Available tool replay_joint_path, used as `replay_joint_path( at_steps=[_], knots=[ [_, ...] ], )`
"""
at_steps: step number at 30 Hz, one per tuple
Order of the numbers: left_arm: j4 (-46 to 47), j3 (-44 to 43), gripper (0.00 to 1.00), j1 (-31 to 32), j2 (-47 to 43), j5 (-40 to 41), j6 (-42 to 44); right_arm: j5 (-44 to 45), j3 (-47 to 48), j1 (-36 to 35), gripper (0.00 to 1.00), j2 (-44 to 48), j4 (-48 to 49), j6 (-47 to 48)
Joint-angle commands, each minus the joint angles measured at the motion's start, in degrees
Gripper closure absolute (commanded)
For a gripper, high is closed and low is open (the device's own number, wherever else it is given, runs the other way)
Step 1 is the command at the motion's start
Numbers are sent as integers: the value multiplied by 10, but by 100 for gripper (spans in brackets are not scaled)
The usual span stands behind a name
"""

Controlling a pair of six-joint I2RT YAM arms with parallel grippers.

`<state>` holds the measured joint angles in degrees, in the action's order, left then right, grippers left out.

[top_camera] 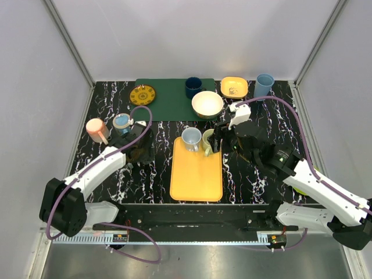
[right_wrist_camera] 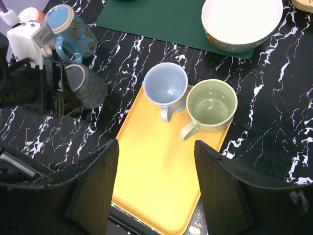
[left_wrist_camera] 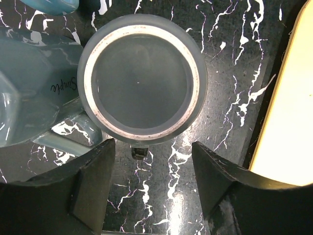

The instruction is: Turn the mug right side up

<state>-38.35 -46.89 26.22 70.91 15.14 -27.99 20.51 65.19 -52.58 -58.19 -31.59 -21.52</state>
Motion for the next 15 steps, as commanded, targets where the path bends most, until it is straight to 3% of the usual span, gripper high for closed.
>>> replay_joint_path(
  at_steps=[1, 15],
  knots=[
    [27, -22, 34, -10, -2, -4, 21, 8, -1, -2, 31, -1, 14, 10],
    [59, -33, 67, -25, 46, -41, 27, 13, -10, -2, 31, -3, 14, 8]
  ],
)
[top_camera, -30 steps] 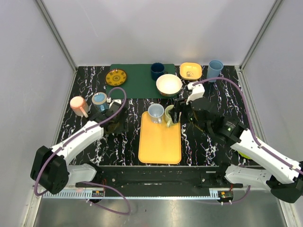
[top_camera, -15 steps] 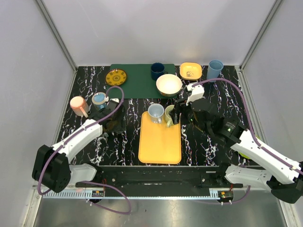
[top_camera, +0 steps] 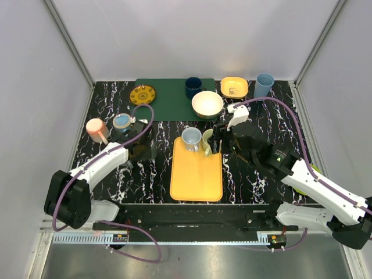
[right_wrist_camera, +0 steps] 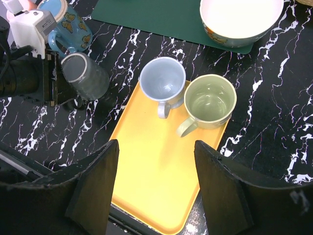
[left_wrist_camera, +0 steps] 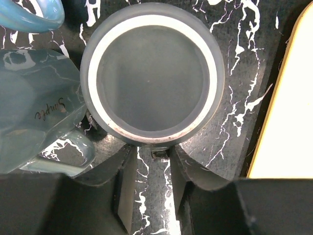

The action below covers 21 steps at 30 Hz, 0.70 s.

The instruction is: Turn the mug right side up

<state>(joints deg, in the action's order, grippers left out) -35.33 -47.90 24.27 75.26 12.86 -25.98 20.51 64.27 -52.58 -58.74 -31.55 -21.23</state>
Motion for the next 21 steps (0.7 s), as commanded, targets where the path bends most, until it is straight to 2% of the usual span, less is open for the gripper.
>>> replay_joint_path(
  at_steps=[1, 6, 7, 9, 15, 21],
  knots=[
    [30, -23, 68, -5, 4, -20, 6, 13, -2, -2, 31, 3, 15, 6],
    [33, -26, 87, -6, 6, -24, 6, 13, -5, -2, 31, 3, 16, 2],
    [33, -27, 94, -6, 5, -25, 6, 13, -6, -2, 31, 5, 16, 1],
    [33, -29, 100, -6, 5, -26, 6, 13, -7, -2, 31, 6, 16, -1],
    [55, -20, 100, -6, -14, -65, 2, 11, -10, -2, 31, 8, 16, -2],
    [139, 17, 100, -6, -128, -158, -30, -16, -30, -2, 30, 28, 39, -13]
  ],
)
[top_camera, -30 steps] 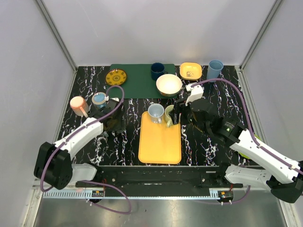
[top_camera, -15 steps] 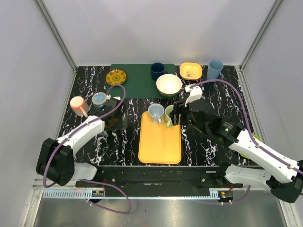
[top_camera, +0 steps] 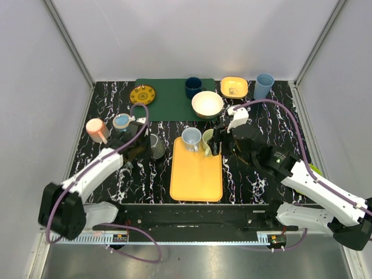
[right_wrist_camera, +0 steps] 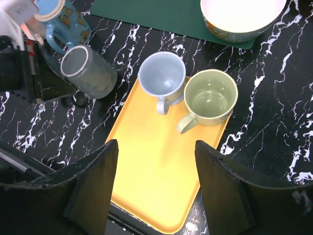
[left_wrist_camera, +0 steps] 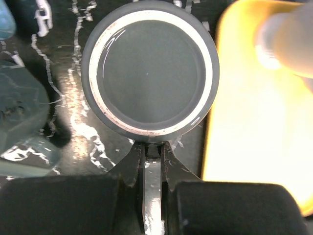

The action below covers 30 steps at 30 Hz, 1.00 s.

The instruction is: Turn the mug right side up

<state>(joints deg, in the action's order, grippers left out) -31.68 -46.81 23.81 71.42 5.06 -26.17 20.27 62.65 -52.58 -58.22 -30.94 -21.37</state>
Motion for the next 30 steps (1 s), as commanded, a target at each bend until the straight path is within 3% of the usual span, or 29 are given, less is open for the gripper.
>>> replay_joint_path(
  at_steps=[1, 4, 9, 13, 19, 30],
  knots=[
    [115, 9, 100, -2, -116, -94, -34, -28, -21, -2, 30, 26, 38, -16],
    [167, 28, 100, -2, -165, -162, -76, -48, -38, -2, 28, 36, 57, -39],
    [280, 60, 100, -2, -225, -204, -162, -88, -102, -2, 25, 92, 151, -103],
    [417, 117, 100, -2, -282, -231, -252, -251, -142, 5, 21, 110, 236, -147],
    [616, 153, 100, 0, -297, -259, -391, -377, -169, 12, 20, 87, 392, -227],
    [696, 140, 100, 25, -328, -278, -455, -489, -163, 67, 19, -3, 576, -325]
  ],
)
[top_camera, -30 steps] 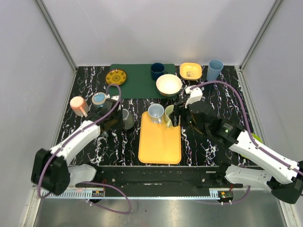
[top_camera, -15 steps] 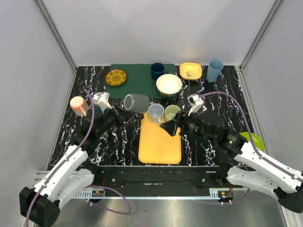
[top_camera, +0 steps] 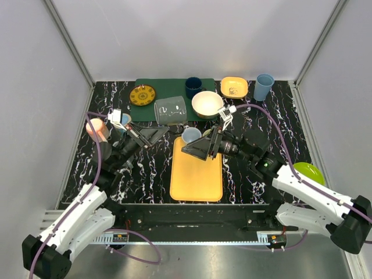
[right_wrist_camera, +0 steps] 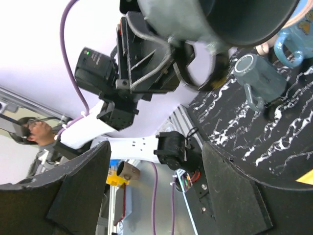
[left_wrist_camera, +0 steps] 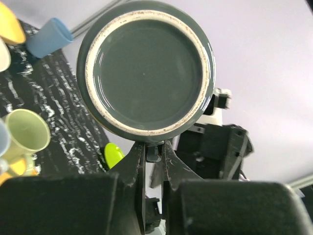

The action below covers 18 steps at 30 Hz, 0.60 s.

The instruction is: Turn the mug right side up

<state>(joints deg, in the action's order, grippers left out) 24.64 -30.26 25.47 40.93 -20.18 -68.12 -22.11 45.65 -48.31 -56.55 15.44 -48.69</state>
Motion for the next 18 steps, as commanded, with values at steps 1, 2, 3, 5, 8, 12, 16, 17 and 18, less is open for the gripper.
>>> replay_joint_path(
  at_steps=[1, 2, 3, 5, 8, 12, 16, 17, 18],
  knots=[
    [132, -26, 100, 11, -26, -28, -36, -88, 14, 39, 19, -35, 126, -61],
    [130, -28, 100, 13, -29, -29, -34, -98, 21, 46, 19, -43, 129, -69],
    [128, -29, 100, 15, -34, -30, -34, -106, 29, 52, 19, -49, 136, -71],
    [123, -30, 100, 19, -38, -34, -33, -125, 43, 60, 19, -65, 136, -70],
    [117, -27, 100, 29, -45, -33, -32, -136, 70, 66, 20, -82, 117, -57],
    [112, -24, 100, 45, -46, -29, -23, -147, 100, 71, 21, -105, 122, -61],
    [112, -21, 100, 64, -40, -20, -14, -146, 115, 70, 23, -134, 139, -73],
    [112, -20, 100, 70, -40, -18, -11, -144, 115, 71, 25, -138, 143, -83],
    [112, -20, 100, 73, -38, -16, -10, -142, 115, 72, 27, -143, 150, -87]
  ],
)
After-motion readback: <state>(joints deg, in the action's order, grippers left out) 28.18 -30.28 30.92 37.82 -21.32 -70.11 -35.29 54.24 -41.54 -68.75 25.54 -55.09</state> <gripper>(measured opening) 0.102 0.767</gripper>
